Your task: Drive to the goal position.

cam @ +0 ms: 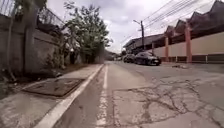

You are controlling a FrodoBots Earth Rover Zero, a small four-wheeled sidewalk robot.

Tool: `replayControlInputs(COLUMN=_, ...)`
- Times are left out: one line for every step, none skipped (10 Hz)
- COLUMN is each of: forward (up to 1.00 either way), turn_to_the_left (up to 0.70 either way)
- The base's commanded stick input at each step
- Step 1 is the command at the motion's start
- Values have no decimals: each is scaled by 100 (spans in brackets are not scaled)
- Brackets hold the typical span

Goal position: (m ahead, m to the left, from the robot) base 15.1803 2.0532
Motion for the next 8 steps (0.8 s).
replayControlInputs(forward=70, turn_to_the_left=0)
replayControlInputs(forward=70, turn_to_the_left=0)
replayControlInputs(forward=70, turn_to_the_left=0)
replayControlInputs(forward=70, turn_to_the_left=0)
replayControlInputs(forward=70, turn_to_the_left=0)
replayControlInputs(forward=70, turn_to_the_left=0)
replayControlInputs(forward=70, turn_to_the_left=0)
replayControlInputs(forward=70, turn_to_the_left=-2)
